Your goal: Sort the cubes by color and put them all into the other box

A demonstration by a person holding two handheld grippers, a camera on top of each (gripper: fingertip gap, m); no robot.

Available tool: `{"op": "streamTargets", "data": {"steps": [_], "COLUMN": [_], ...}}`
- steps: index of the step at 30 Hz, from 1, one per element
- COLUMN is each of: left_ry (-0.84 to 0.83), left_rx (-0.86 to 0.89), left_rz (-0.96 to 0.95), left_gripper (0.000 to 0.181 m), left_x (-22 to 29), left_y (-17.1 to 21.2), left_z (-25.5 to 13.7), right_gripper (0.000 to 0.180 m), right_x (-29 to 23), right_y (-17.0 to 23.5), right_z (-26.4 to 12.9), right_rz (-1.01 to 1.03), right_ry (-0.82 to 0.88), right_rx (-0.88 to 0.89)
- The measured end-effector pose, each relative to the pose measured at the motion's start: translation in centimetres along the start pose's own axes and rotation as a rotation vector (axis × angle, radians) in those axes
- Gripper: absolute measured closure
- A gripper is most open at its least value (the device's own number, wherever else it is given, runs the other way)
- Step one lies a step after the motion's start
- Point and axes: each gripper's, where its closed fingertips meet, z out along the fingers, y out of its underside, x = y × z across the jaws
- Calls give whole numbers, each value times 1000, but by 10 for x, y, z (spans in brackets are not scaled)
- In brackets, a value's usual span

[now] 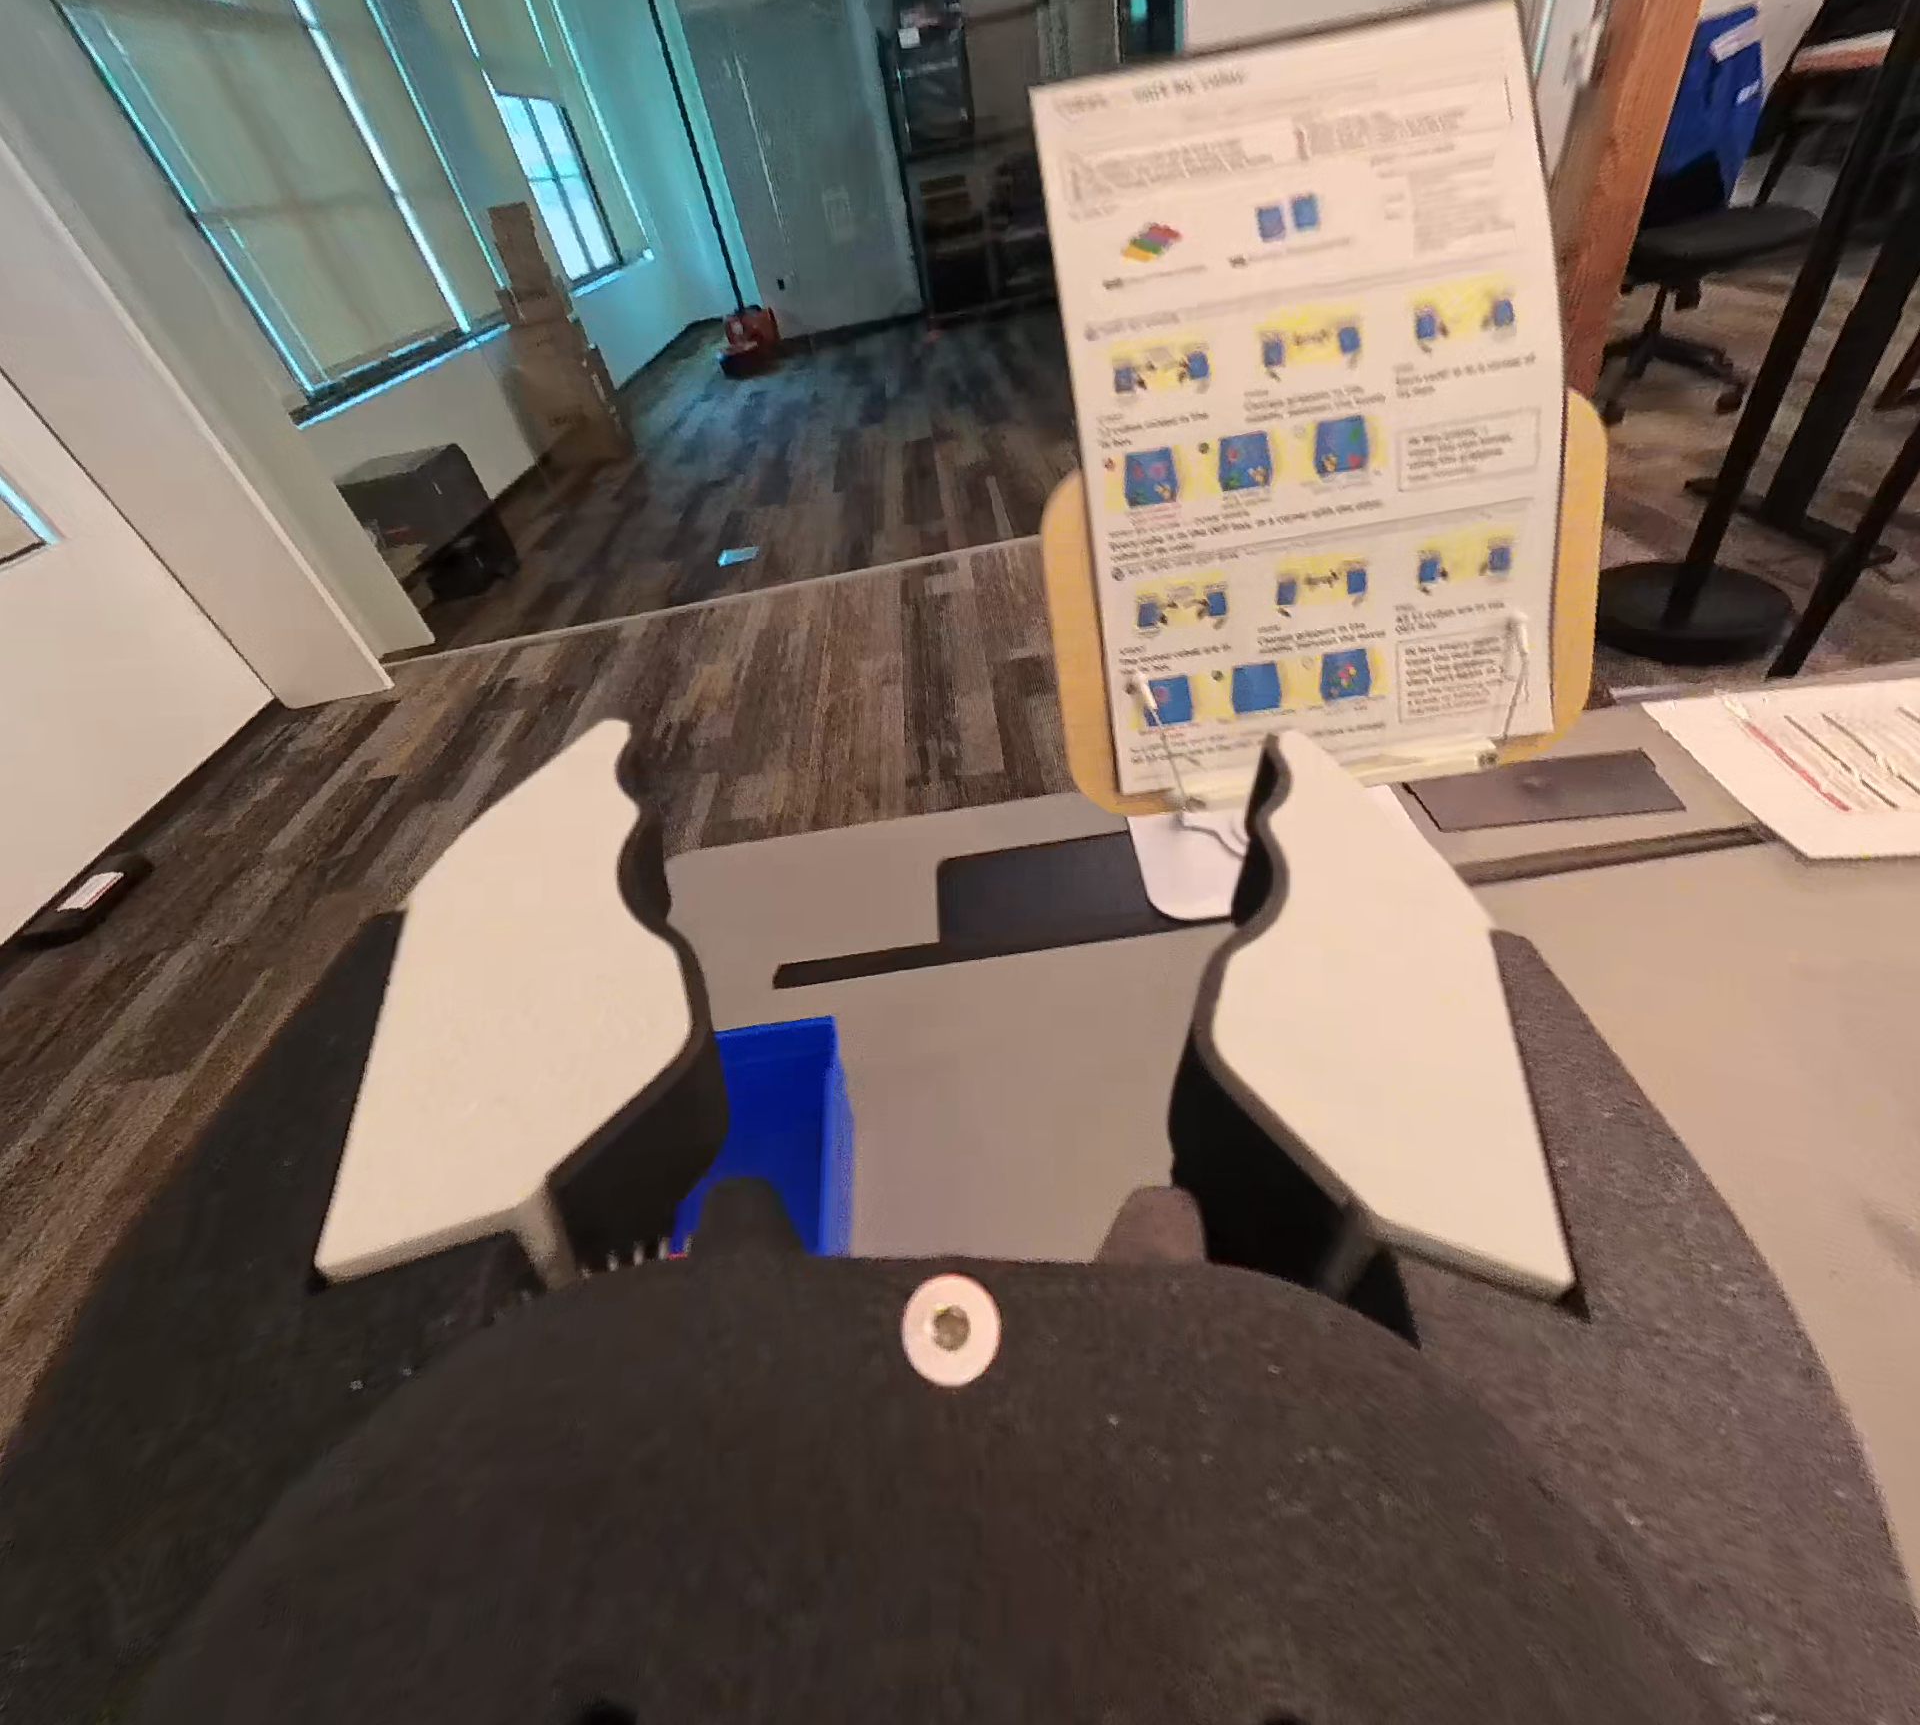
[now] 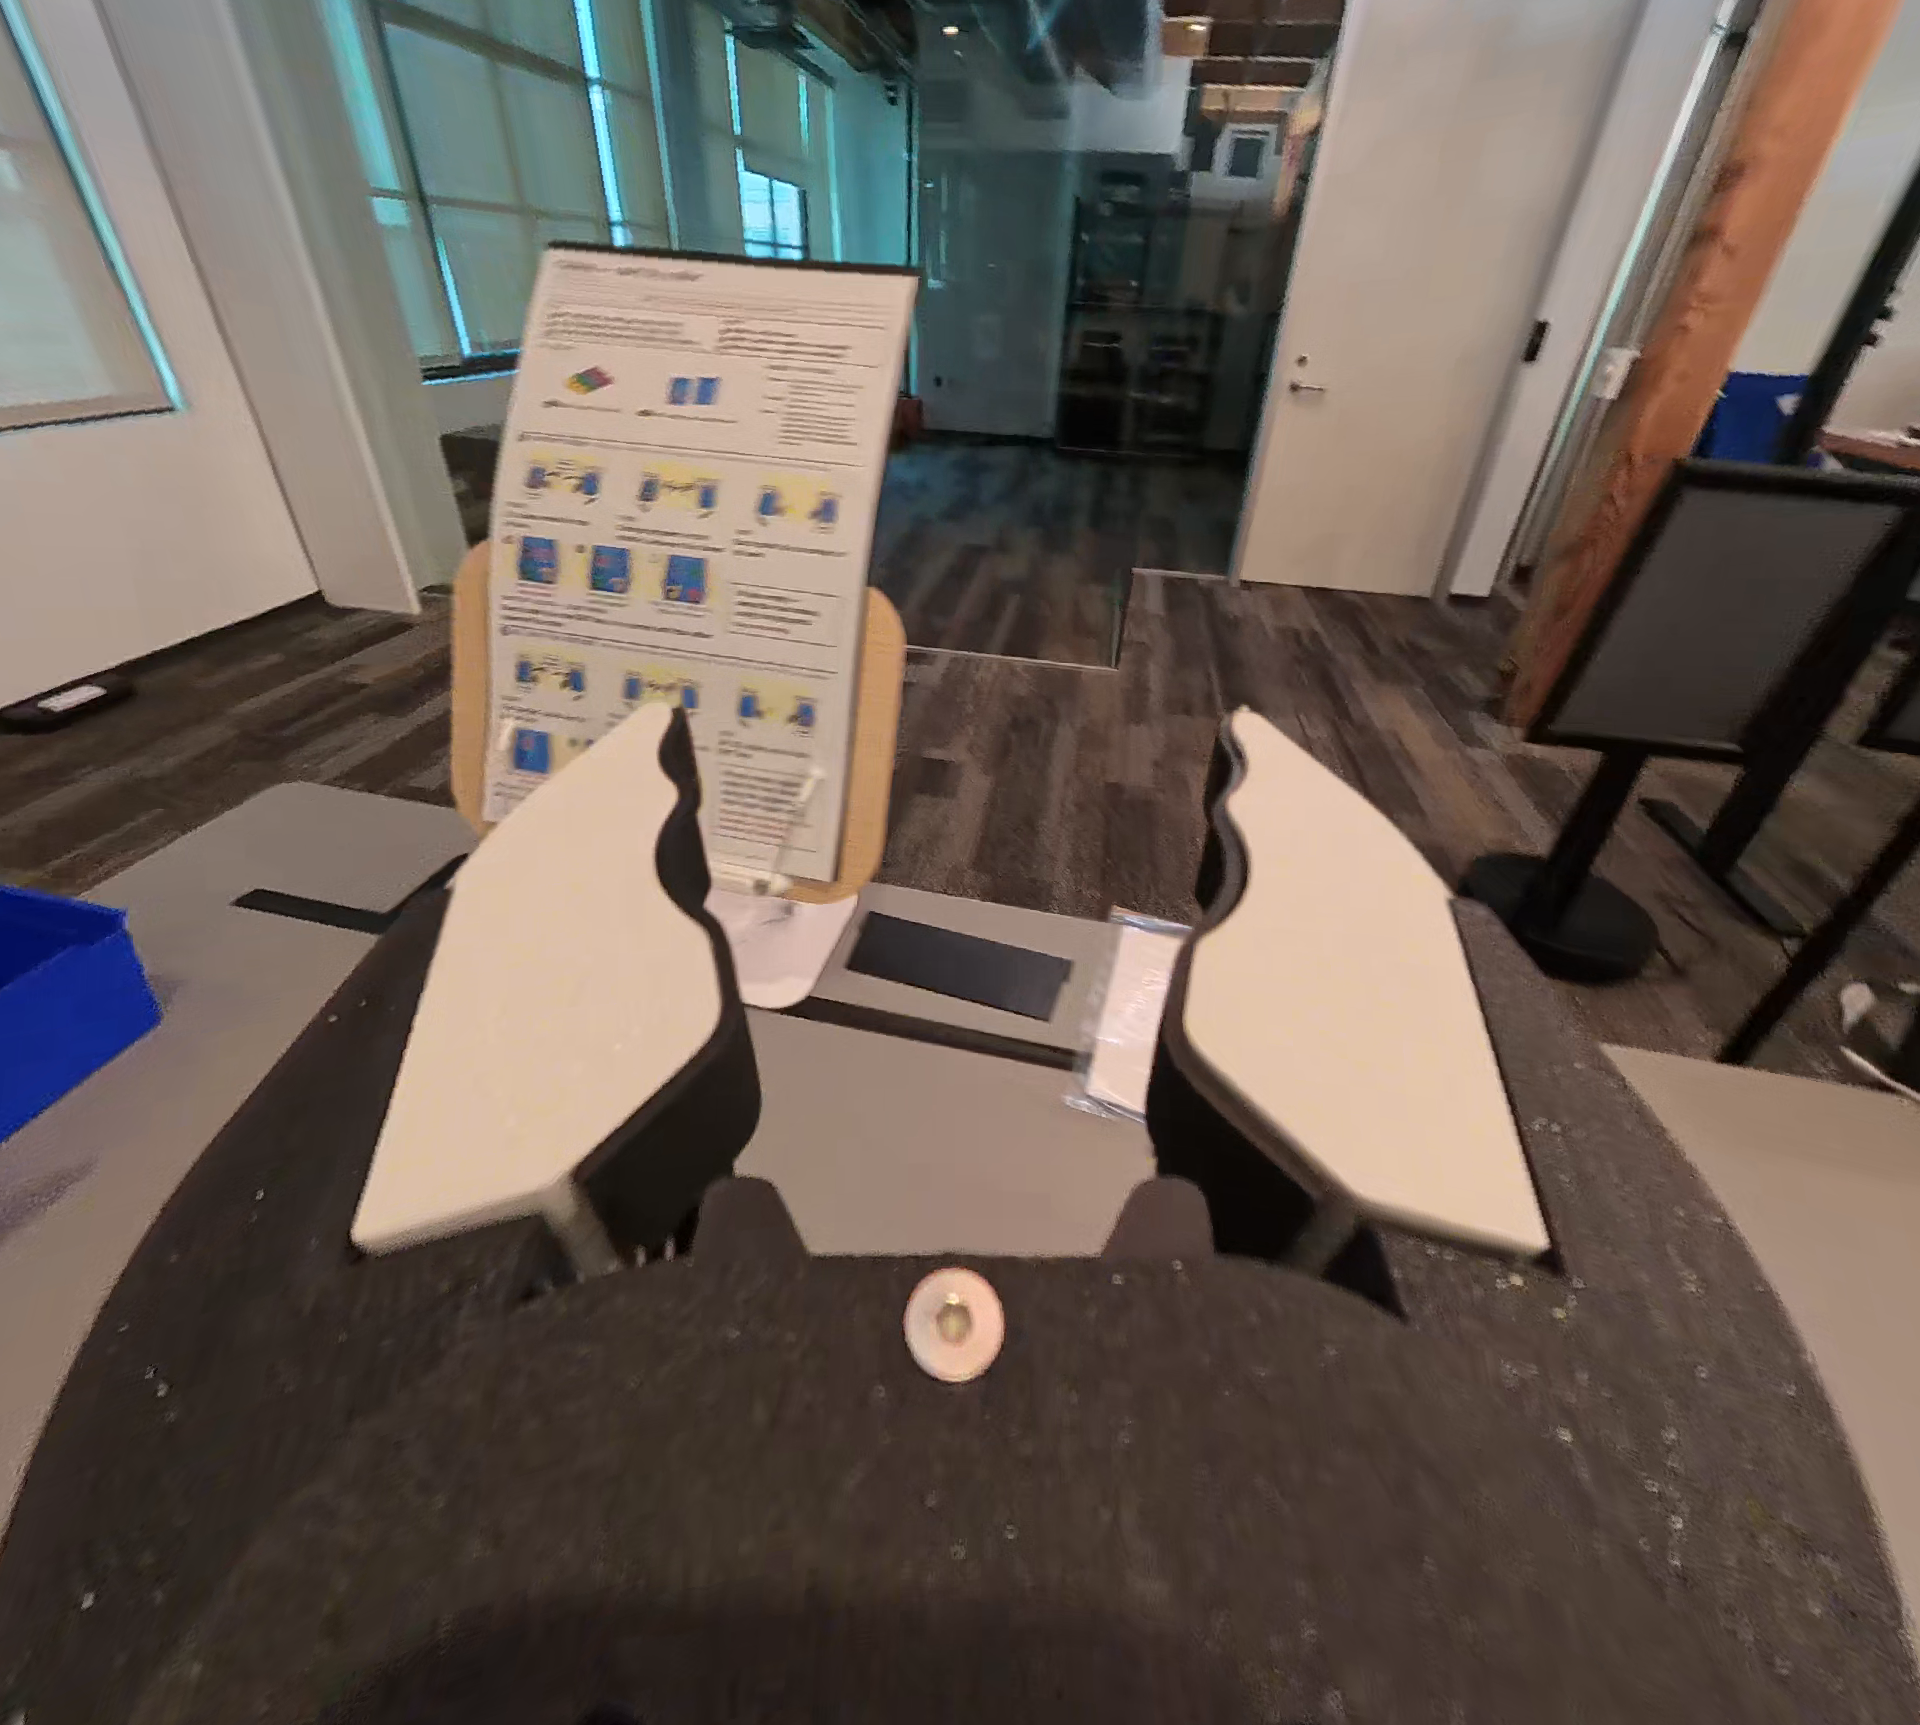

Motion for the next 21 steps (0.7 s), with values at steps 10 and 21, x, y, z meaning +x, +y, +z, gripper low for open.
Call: {"op": "streamTargets", "data": {"steps": [10,21], "left_ry": [-7,-79], "left_rx": [-156,-436], "left_rz": [-45,-158], "left_gripper": [61,65], "left_x": [104,127], "left_y": [150,342], "left_z": [79,102], "right_gripper": [62,60], "right_x": [-119,-91], "right_y": [188,377], "right_z": [87,95], "right_rz": [6,153], "right_ry": [-41,113], "right_rx": [-297,-591]}}
